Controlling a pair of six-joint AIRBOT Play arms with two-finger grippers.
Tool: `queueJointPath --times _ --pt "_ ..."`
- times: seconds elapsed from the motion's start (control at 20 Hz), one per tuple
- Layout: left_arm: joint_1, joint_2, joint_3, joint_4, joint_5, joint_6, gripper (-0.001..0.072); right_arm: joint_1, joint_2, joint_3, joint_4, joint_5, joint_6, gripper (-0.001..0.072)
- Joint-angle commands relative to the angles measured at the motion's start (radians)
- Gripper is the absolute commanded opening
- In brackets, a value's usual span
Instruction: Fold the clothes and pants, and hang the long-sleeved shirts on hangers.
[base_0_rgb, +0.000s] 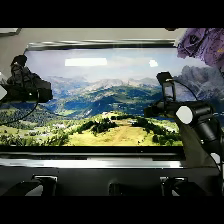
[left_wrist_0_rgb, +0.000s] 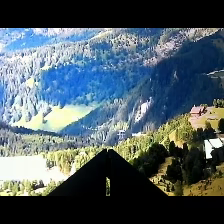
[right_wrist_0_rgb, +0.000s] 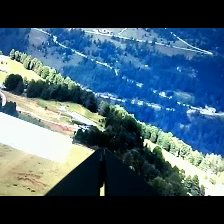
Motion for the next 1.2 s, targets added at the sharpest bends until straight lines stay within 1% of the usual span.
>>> queueJointPath --times 0.0,0.2,0.25,0.3,0.35,0.4,0.45,0.5,0.55,0.65,0.7,0.8,0.95,1.05,1.15 --pt "-0.001 0.0 0.0 0.0 0.0 0.0 0.002 0.001 0.001 0.001 0.0 0.0 0.0 0.0033" --pt "-0.001 0.0 -0.001 0.0 0.033 0.0 0.002 0.001 0.001 0.001 0.0 -0.003 0.0 0.0033" --pt "-0.001 0.0 -0.001 0.0 0.034 0.0 0.0032 0.001 0.001 0.001 0.0 -0.003 0.0 0.0033" --pt "0.0 0.0 -0.001 0.006 0.037 -0.006 0.0142 0.001 0.001 0.001 0.0 -0.003 0.0 0.0033" --pt "0.002 -0.007 -0.001 0.049 0.054 -0.038 0.0426 0.001 0.001 0.001 0.0 -0.003 0.0 0.0033" --pt "0.002 -0.026 -0.005 0.157 0.057 -0.109 0.072 0.001 0.001 0.001 0.0 -0.003 0.0 0.0033" --pt "0.018 -0.054 -0.005 0.276 0.057 -0.217 0.072 0.001 0.001 0.001 0.0 -0.003 0.0 0.0033" --pt "0.061 -0.09 0.0 0.338 0.074 -0.282 0.072 0.001 0.001 0.001 0.0 -0.003 0.0 0.0033" --pt "0.119 -0.124 0.015 0.339 0.116 -0.298 0.072 0.001 0.001 0.001 0.0 -0.003 0.0 0.0033" --pt "0.233 -0.222 0.102 0.336 0.2 -0.309 0.072 0.001 0.001 0.001 0.0 -0.003 0.0 0.0033" --pt "0.28 -0.296 0.179 0.337 0.212 -0.306 0.072 0.001 0.001 0.001 0.0 -0.003 0.0 0.0033" --pt "0.351 -0.472 0.354 0.336 0.192 -0.3 0.072 0.001 0.001 0.001 0.0 -0.003 0.0 0.0033" --pt "0.401 -0.731 0.605 0.336 0.181 -0.299 0.072 0.001 0.001 0.001 0.0 -0.003 0.0 0.0033" --pt "0.413 -0.875 0.754 0.337 0.184 -0.297 0.072 0.001 0.001 0.001 0.0 -0.003 0.0 0.0033" --pt "0.419 -0.985 0.856 0.337 0.201 -0.292 0.072 0.001 0.001 0.001 0.0 -0.003 0.0 0.0033"
